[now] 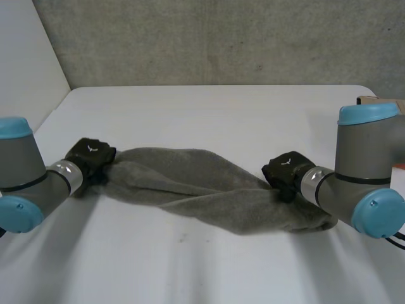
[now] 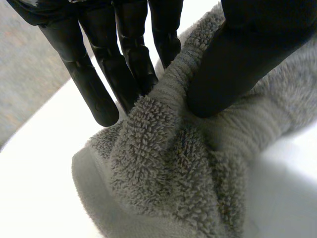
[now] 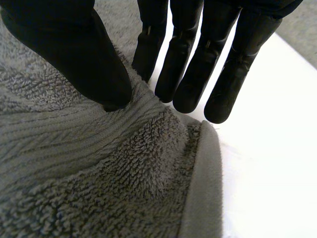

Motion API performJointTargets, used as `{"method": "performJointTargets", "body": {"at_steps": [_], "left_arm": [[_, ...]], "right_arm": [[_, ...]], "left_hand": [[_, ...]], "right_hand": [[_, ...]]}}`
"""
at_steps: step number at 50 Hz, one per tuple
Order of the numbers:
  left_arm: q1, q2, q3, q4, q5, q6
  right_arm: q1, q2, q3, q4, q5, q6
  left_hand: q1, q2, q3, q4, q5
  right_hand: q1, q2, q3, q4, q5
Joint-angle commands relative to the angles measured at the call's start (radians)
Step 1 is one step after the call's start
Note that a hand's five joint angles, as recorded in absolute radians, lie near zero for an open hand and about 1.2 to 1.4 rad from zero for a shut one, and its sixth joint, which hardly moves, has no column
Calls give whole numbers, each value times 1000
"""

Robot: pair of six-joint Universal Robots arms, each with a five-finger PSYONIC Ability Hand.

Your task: Fold the laundry.

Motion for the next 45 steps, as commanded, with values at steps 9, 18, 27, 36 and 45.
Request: {"method": "performJointTargets", "body": {"at_steps": [9,18,27,36,45], "left_arm": [[-88,492,-47,-170,-73,-273],[-108,349,179,-159,-102,-335],[-168,23,433,-161,-243,-335],[-199,-206,519,3,-237,-327],[-211,-50,302,56,-236,-326]], "right_arm": [[-17,-372,13,37,-10,-51],[-25,-380,-7,-243,-69,-28],[-31,-307,12,-362,-52,-3],[-22,-161,68,-265,-32,-6],[-19,-136,88,-262,19,-6]], "left_hand": [[287,204,210,201,249],[287,204,210,201,249],[287,204,210,201,249],[-904,-988,-981,-990,-942],[-805,-889,-882,-891,-843]], "right_hand": [[438,222,215,210,239],[438,222,215,210,239],[438,222,215,210,239],[438,222,215,210,239],[438,222,215,210,239]]}}
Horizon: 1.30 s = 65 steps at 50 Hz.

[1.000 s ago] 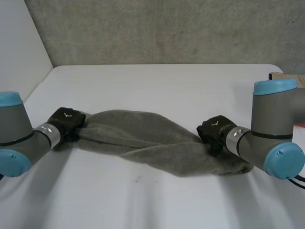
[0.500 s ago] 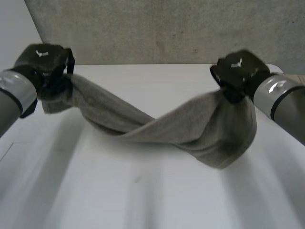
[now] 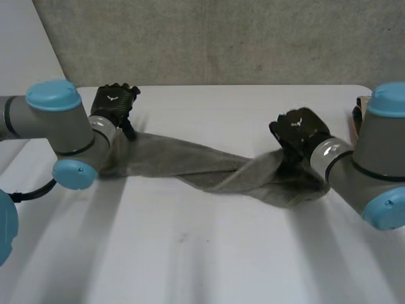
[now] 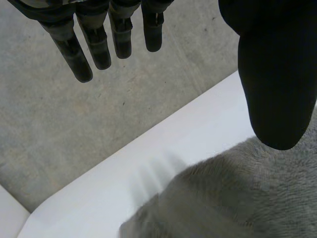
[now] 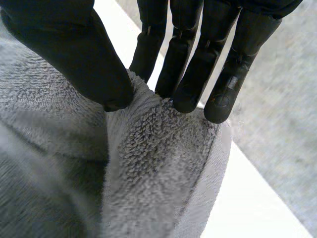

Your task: Fold the laundry.

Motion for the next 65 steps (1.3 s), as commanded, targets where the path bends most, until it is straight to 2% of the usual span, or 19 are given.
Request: {"method": "performJointTargets", "body": {"at_steps": [1,6,10,13,16,17,20,24,25,30,36,43,48,51,52,56,61,65], "left_arm": [[-6,182,-234,36,6,3],[-6,328,-437,34,33,3],[-3,426,-634,30,121,1],[-4,453,-705,28,153,-7],[-9,468,-763,25,161,-19],[-15,470,-777,25,159,-34],[-34,470,-779,28,158,-77],[-46,468,-768,31,139,-215],[-50,464,-759,36,129,-282],[-57,451,-741,37,112,-402],[-87,418,-713,62,107,-433],[-121,382,-684,180,6,-435],[-152,338,-638,199,-12,-428],[-167,278,-592,203,-12,-428],[-169,249,-567,199,-12,-433],[-170,212,-527,195,-5,-427],[-166,247,-535,176,3,-418],[-150,390,-563,85,29,-415]], "right_arm": [[3,10,18,1,35,0],[-6,-3,32,7,33,3],[6,-84,43,22,32,4],[20,-170,46,32,28,7],[53,-232,31,38,19,12],[63,-247,26,39,16,12],[87,-321,14,56,4,12],[103,-393,-14,108,2,13],[109,-399,-18,117,2,15],[156,-427,-48,150,12,15],[215,-444,-58,156,22,15],[250,-454,-54,173,39,15],[261,-459,-55,185,39,15],[261,-467,-54,185,41,15],[261,-468,-54,185,41,15],[245,-467,-54,184,42,15],[242,-456,-51,199,41,10],[204,-453,-45,233,36,-2]], "left_hand": [[109,89,85,91,97],[411,391,387,393,399],[590,570,566,572,578],[591,570,566,573,578],[459,439,435,441,447],[313,293,289,295,301],[244,224,220,226,232],[244,224,220,226,232],[244,224,220,226,232],[250,230,226,232,238],[244,224,220,226,232],[253,233,229,235,241],[279,259,255,261,267],[449,429,425,431,437],[653,633,629,635,641],[1115,1094,1090,1097,1103],[1175,1154,1150,1156,1162],[1175,1154,1150,1156,1162]], "right_hand": [[425,222,215,206,235],[425,222,215,206,235],[425,222,215,206,235],[425,222,215,206,235],[425,222,215,206,235],[425,222,215,206,235],[425,222,215,206,235],[425,222,215,206,235],[425,222,215,206,235],[425,222,215,206,235],[425,222,215,206,235],[425,222,215,206,235],[425,222,215,206,235],[425,222,215,206,235],[425,222,215,206,235],[425,222,215,206,235],[425,222,215,206,235],[425,222,215,206,235]]}}
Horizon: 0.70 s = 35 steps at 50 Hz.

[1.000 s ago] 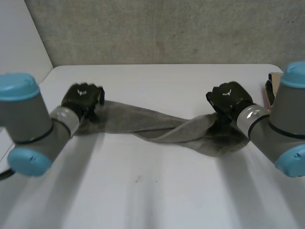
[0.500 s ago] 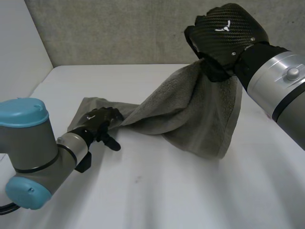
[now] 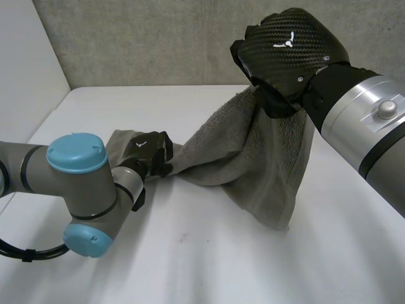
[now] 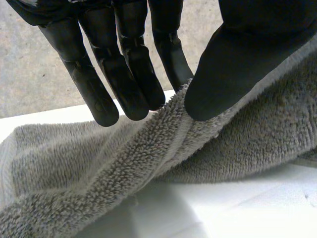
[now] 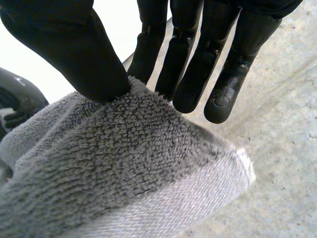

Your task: Fold the laundry.

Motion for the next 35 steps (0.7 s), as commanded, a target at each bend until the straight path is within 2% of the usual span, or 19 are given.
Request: {"method": "performJointTargets", "body": {"at_steps": [1,5,8,13,14,16,17,20,21,25,31,35], "left_arm": [[24,191,-35,-126,39,9],[47,323,-44,-218,90,49],[56,421,-42,-298,147,139],[55,501,-30,-401,202,336],[55,503,-27,-419,204,418],[58,501,-22,-421,202,468],[61,483,-12,-417,199,535],[61,420,13,-404,184,600],[59,353,40,-403,167,638],[43,183,140,-404,127,692],[52,-57,389,-386,115,689],[43,-109,577,-332,115,674]], "right_arm": [[-64,10,8,57,-6,-20],[-107,45,5,115,-18,-58],[-115,80,0,158,-20,-86],[-116,155,-6,238,-20,-144],[-118,171,-6,244,-20,-149],[-118,226,-7,256,-19,-156],[-119,243,-7,258,-19,-157],[-127,306,-9,260,-22,-157],[-131,320,-10,260,-25,-157],[-131,413,-30,227,-22,-138],[-125,501,-98,16,-11,-62],[-131,507,-191,-104,-2,-3]], "left_hand": [[264,203,208,201,262],[264,203,208,201,262],[264,203,208,201,262],[264,203,208,201,262],[264,203,208,201,262],[264,203,208,201,262],[264,203,208,201,262],[264,203,208,201,262],[264,203,208,201,262],[264,203,208,201,262],[264,203,208,201,262],[264,203,208,201,262]], "right_hand": [[418,222,215,206,235],[418,222,215,206,235],[418,222,215,206,235],[418,222,215,206,235],[418,222,215,206,235],[418,222,215,206,235],[418,222,215,206,235],[418,222,215,206,235],[418,222,215,206,235],[418,222,215,206,235],[418,222,215,206,235],[418,222,215,206,235]]}}
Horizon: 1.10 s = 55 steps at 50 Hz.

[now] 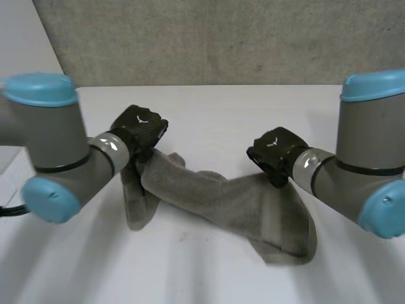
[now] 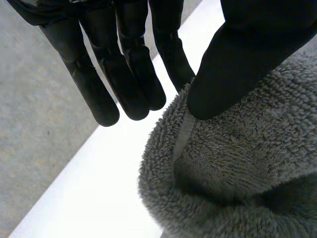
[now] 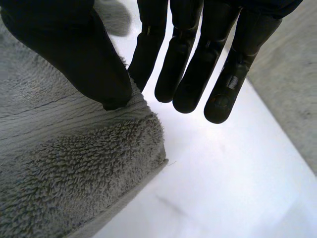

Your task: Fold the laundry.

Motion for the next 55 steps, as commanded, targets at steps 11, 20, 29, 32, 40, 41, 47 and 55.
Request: {"method": "performJointTargets", "body": {"at_steps": [11,20,29,32,40,41,47,55], "left_arm": [[-10,36,413,409,-89,-209],[-8,246,77,385,-42,-254],[-5,254,-222,170,44,-237],[-2,161,-239,95,41,-163],[-33,12,-164,32,-1,59],[-47,-10,-138,47,-2,58],[-57,-39,-128,126,-8,33],[-7,113,-256,161,-2,-86]], "right_arm": [[8,-103,-253,-492,76,160],[3,-258,-80,-373,73,129],[0,-289,264,-12,-25,-27],[1,-222,328,6,-36,-93],[-6,-114,351,-150,-28,-46],[-8,-109,351,-156,-28,-35],[-11,-108,367,-199,-37,57],[-75,-137,452,-247,-39,120]], "left_hand": [[264,200,204,198,262],[264,200,204,198,262],[264,200,204,198,262],[264,200,204,198,262],[227,162,167,160,224],[78,14,18,12,76],[-407,-472,-467,-474,-410],[-472,-537,-532,-539,-475]], "right_hand": [[418,222,215,206,229],[418,222,215,206,229],[418,222,215,206,229],[418,222,215,206,229],[418,222,215,206,229],[418,222,215,206,229],[418,222,215,206,229],[-588,-784,-791,-800,-777]]}}
